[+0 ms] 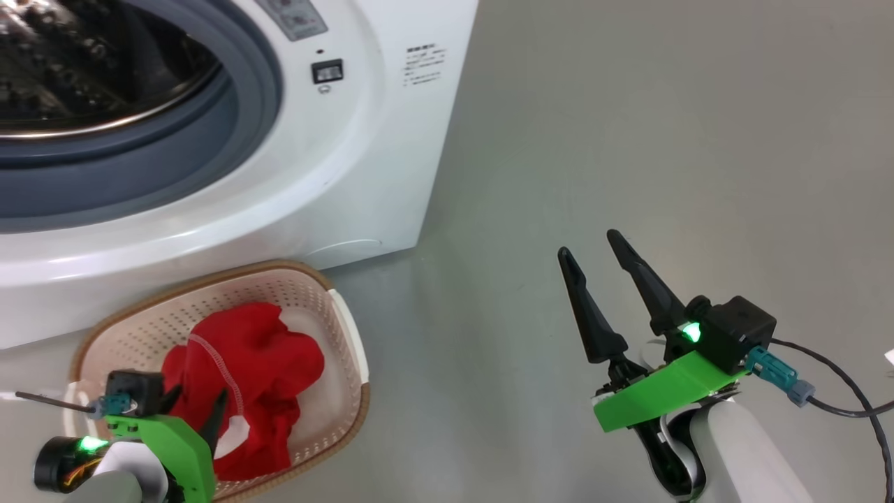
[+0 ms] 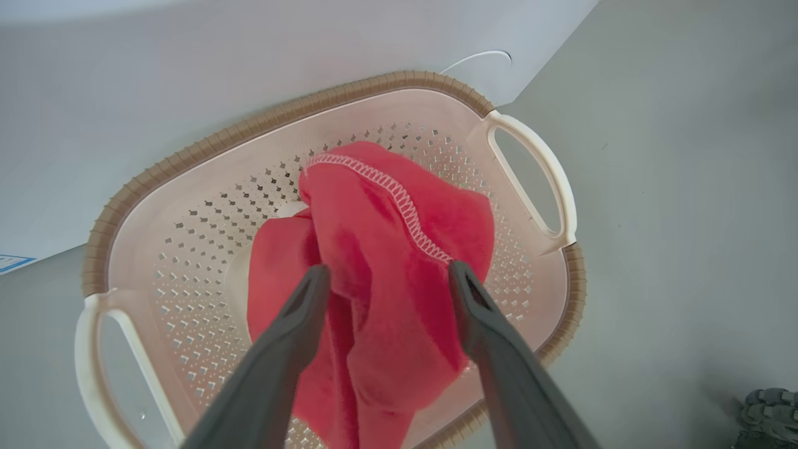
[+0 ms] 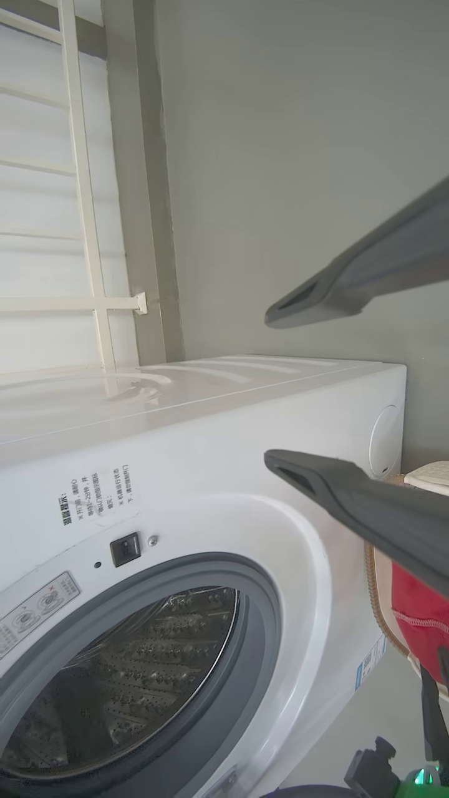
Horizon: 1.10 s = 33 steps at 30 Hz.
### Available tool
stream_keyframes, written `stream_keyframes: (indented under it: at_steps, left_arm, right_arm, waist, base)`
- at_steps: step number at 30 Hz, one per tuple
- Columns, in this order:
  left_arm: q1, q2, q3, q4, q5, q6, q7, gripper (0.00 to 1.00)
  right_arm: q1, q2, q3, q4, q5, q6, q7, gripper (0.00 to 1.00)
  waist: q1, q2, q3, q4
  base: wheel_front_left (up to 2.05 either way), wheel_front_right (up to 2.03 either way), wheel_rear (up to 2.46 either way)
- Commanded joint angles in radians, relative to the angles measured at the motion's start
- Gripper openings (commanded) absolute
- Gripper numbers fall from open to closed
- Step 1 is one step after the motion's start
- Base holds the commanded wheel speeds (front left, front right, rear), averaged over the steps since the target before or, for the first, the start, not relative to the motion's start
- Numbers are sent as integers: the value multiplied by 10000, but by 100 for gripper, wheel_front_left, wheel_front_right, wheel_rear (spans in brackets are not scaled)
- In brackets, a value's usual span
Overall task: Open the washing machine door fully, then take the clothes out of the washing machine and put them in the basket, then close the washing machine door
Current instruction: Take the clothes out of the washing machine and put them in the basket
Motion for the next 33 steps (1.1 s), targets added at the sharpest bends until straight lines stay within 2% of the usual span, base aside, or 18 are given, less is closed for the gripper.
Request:
stream_keyframes:
  at_steps: [1, 9, 13, 21, 33]
  left_arm:
    - [-240, 347, 125, -126, -131, -28, -187, 100]
    - [-116, 666, -128, -784, -548, -28, -370, 100]
    - [-115, 791, 150, -1158, -481, -28, -382, 100]
    - [506, 1026, 1895, -2392, 427, -28, -386, 100]
    - [2340, 1005, 5484, -5055, 2391, 101, -388, 100]
  right_arm:
    - [-166, 43, 230, -187, 24, 16, -49, 100]
    - [-171, 43, 159, -18, 37, 16, -49, 100]
    - [-171, 43, 152, 63, 56, 16, -49, 100]
    - [-109, 43, 47, 264, 24, 16, -49, 100]
    - [90, 43, -201, 527, -177, 16, -49, 100]
  waist:
    - [0, 0, -108, 155]
    - [0, 0, -443, 587]
    - [0, 0, -602, 770]
    - [0, 0, -1081, 1230]
    - [0, 0, -1846, 1846]
  base:
    - [0, 0, 0]
    - [0, 0, 0]
    - [0, 0, 0]
    - [0, 0, 0]
    - [0, 0, 0]
